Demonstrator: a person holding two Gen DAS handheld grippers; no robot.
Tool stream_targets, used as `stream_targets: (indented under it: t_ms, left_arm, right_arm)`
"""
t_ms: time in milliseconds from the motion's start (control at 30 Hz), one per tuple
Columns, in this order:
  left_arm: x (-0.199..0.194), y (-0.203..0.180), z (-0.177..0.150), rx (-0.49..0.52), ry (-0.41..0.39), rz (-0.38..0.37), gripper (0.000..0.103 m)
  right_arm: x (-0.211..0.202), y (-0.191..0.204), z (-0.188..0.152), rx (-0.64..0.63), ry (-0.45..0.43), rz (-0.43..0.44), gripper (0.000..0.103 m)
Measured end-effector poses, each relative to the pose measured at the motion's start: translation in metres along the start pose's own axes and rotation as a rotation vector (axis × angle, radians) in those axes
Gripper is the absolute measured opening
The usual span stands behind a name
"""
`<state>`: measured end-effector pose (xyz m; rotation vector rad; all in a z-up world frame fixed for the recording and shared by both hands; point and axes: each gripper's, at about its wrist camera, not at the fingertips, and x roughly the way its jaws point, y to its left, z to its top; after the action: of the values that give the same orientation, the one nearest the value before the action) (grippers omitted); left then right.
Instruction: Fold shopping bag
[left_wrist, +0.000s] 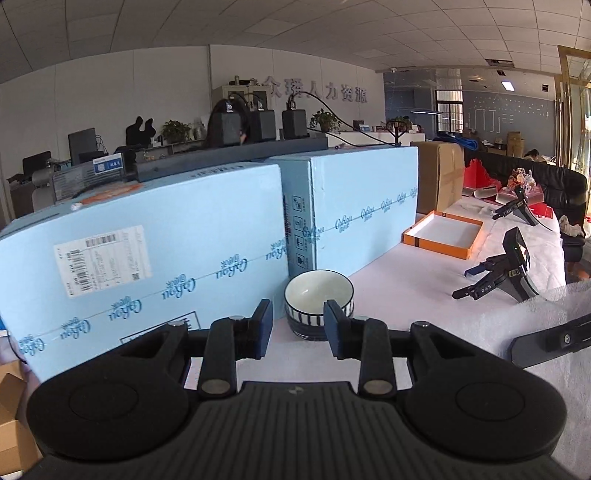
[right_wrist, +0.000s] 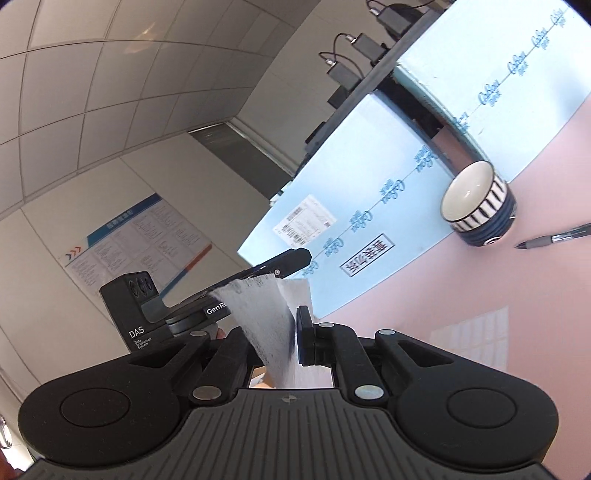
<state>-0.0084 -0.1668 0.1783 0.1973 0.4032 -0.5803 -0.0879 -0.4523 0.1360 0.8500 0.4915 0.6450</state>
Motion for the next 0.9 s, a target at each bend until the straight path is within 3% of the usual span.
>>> stream_targets:
  t_ms: [200,300,333,400,533,700,800,900]
  left_arm:
    - [0.096,-0.032,-0.010,0.008,0.123,-0.102,0.028]
    - [0.114,-0.037,-0.015,0.013,0.153,-0.111,0.029]
    - [0.116,-0.037,-0.017,0.015,0.164,-0.115,0.029]
    - [0.120,-0.038,-0.025,0.024,0.197,-0.124,0.044]
    - [0.114,-0.046,-0.061,0.081,0.300,-0.110,0.051]
    - [0.095,-0.047,-0.099,0.122,0.341,-0.003,0.063]
    - [0.080,-0.042,-0.120,0.079,0.361,0.060,0.067]
    - [0.066,-0.038,-0.133,0.002,0.367,0.059,0.069]
  right_arm:
    - [-0.011,-0.059,0.014,0.055,-0.095,-0.145,0.007]
    - [-0.017,-0.079,0.019,0.004,-0.171,-0.239,0.007]
    - [-0.018,-0.085,0.021,-0.012,-0.193,-0.271,0.007]
    - [-0.017,-0.097,0.023,-0.028,-0.216,-0.313,0.007]
    - [-0.024,-0.119,0.025,-0.032,-0.231,-0.375,0.007]
    - [-0.038,-0.127,0.028,-0.063,-0.288,-0.413,0.007]
    - [-0.057,-0.126,0.022,-0.083,-0.365,-0.439,0.007]
    - [-0.074,-0.129,0.013,-0.074,-0.411,-0.466,0.007]
